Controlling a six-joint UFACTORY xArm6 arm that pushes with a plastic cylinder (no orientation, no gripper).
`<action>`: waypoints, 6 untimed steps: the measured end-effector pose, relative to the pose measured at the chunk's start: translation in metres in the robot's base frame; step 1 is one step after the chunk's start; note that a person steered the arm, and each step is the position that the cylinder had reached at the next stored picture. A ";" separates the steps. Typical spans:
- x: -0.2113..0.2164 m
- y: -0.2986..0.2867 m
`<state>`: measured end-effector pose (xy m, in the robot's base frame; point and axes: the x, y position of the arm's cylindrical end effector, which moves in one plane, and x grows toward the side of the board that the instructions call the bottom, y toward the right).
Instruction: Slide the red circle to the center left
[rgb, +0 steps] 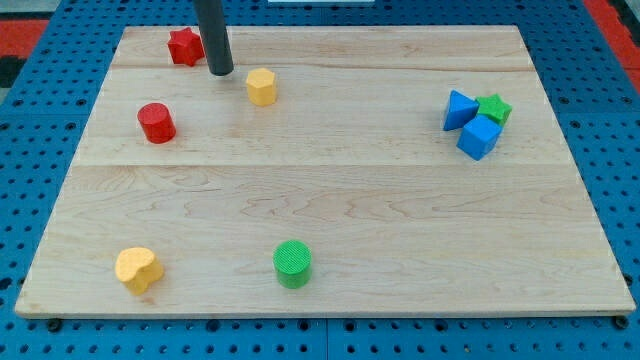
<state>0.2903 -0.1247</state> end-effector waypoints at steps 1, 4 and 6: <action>0.079 0.059; 0.097 -0.053; 0.060 -0.112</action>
